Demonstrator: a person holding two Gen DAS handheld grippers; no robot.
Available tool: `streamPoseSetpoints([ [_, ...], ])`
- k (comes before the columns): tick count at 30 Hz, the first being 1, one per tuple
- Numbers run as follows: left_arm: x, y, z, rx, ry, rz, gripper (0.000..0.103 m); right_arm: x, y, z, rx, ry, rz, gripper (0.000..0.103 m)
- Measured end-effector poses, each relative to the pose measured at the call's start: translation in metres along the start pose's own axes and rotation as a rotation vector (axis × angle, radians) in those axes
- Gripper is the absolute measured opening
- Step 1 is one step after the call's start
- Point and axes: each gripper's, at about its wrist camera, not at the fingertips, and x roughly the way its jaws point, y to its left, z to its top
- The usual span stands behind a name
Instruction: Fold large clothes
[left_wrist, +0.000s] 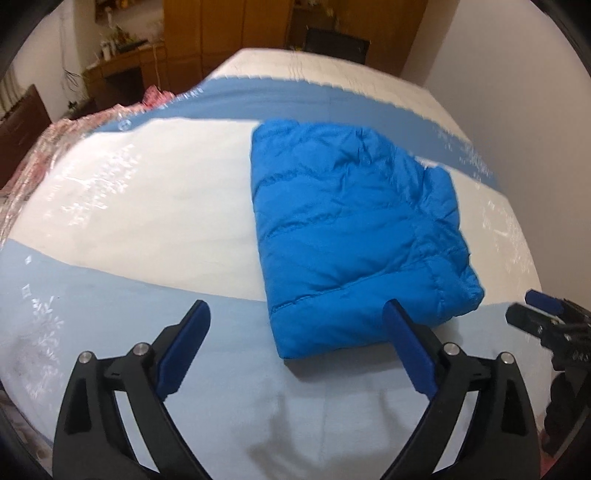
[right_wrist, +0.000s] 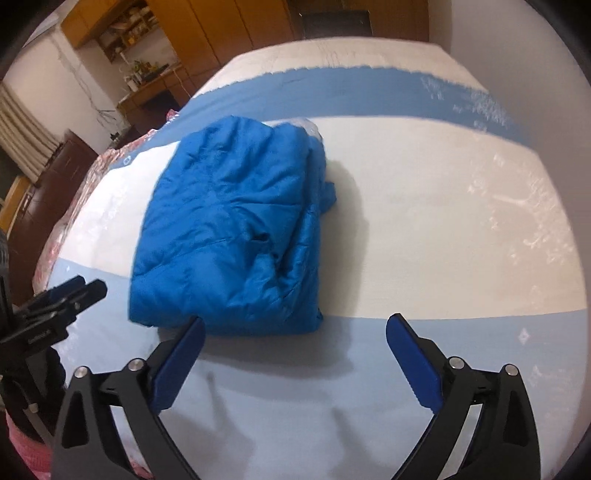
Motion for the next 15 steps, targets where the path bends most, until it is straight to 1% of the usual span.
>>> streamPoseSetpoints([
  [4, -0.026, -0.001, -0.007, 0.013, -0.016, 0.025, 0.095, -0.019, 0.017, -0.005, -0.015, -0.007, -0.020, 0.099],
  [7, -0.041, -0.002, -0.012, 0.010, -0.022, 0.037, 0.095, -0.029, 0.021, -0.009, -0.016, -0.003, -0.016, 0.099],
  [10, -0.057, -0.004, -0.017, 0.015, -0.043, 0.038, 0.095, -0.036, 0.027, -0.012, -0.025, -0.012, -0.031, 0.099],
  [12, -0.064, -0.007, -0.019, 0.031, -0.042, 0.034, 0.095, -0.041, 0.031, -0.015, -0.034, -0.017, -0.048, 0.099],
  [15, -0.074, -0.010, -0.023, 0.036, -0.042, 0.017, 0.095, -0.046, 0.035, -0.019, -0.035, -0.014, -0.043, 0.099],
])
